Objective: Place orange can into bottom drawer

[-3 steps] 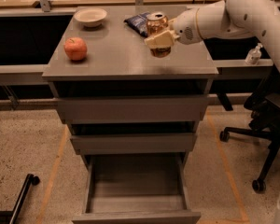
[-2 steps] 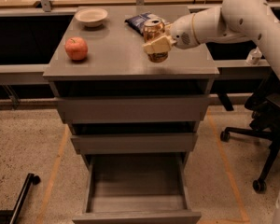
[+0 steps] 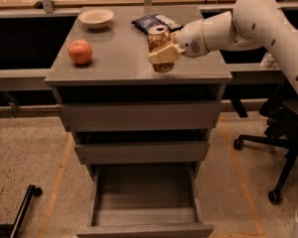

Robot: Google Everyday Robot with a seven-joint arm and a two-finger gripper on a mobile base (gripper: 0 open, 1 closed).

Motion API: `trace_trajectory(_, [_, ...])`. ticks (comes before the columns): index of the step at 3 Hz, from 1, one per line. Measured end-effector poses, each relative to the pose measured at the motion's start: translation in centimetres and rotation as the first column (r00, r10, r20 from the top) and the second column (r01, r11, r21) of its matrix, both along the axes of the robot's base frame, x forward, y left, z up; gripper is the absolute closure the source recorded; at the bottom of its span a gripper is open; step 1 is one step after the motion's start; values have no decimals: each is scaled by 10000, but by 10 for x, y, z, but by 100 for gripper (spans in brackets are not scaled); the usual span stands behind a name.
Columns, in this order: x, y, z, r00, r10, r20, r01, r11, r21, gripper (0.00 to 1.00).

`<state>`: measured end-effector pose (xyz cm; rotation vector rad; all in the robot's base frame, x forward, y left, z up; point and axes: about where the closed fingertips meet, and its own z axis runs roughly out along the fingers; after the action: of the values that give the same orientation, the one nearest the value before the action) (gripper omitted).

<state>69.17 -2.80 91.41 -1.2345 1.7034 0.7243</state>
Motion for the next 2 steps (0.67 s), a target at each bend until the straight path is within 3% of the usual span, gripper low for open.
trace_trajectory(1, [-37,23,-6,9930,1143,282,-1142,9934,-43,100])
trace_trajectory(2, [-73,35,-21,9801,1938,435,-1933,9810,-158,100])
